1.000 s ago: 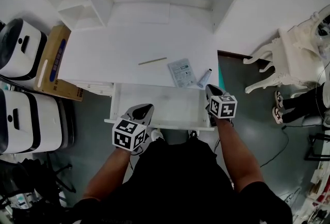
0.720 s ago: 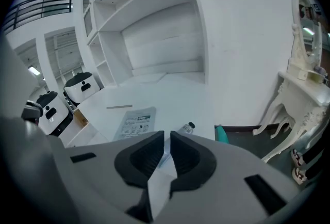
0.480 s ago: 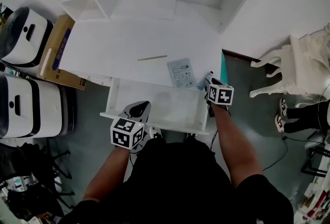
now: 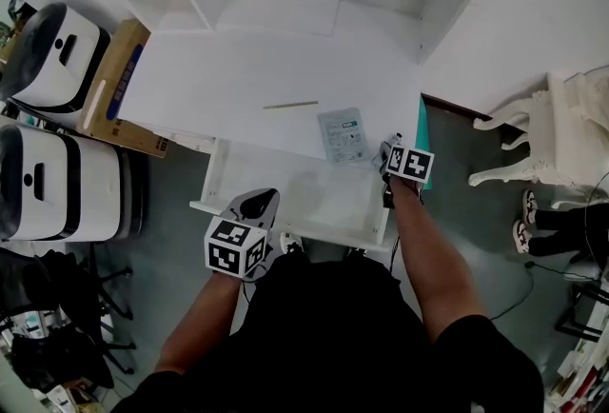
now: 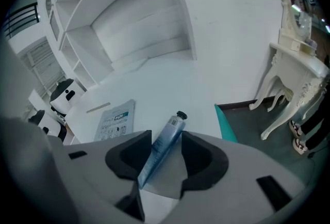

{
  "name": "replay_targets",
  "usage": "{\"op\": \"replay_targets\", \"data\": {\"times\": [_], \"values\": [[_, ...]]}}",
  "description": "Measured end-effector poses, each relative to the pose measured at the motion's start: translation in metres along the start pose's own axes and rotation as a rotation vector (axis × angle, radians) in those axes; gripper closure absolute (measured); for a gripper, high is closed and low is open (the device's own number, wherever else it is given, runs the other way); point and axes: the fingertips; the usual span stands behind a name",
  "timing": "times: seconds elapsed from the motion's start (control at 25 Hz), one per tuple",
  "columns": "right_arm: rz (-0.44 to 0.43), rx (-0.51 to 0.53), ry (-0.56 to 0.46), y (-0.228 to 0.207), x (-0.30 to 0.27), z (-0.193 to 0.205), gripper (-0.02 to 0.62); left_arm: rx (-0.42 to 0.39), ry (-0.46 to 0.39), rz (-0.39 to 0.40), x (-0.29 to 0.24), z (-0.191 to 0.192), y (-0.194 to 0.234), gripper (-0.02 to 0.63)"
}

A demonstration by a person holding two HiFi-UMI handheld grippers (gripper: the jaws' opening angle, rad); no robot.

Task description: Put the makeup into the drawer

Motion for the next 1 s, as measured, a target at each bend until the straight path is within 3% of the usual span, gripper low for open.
{"op": "replay_targets", "data": {"times": [0.24,0.32,0.44,0.76,1.0], "values": [[0.022,0.063,0.025,0.001,0.000,0.000,0.427,0.009,0.001,-0.001,0.004,0.007,0.000,0.595],[0.003,0.051,0.031,0.002,0.000,0.001,0.475,0.009,0.001,0.000,0.006,0.008,0.002,0.595],[-0.030,0.013,0.030,-0.001,0.001,0.002,0.497,0.006,-0.002,0.004,0.008,0.009,0.003,0.595],[-0.083,0.021,-0.012,-0.002,0.025,0.006,0.501,-0.011,-0.006,0.028,0.005,0.008,0.002,0.595],[-0.187,0.092,-0.025,0.022,0.052,0.018,0.502,-0.023,-0.001,0.049,0.000,0.008,-0.003,0.595]]}}
Point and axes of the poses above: the fingertips, and each gripper's own axes: x backward along the fingers, y to its left, z out of its underside, and after that the axes turned 9 degrees about -x, right-handed
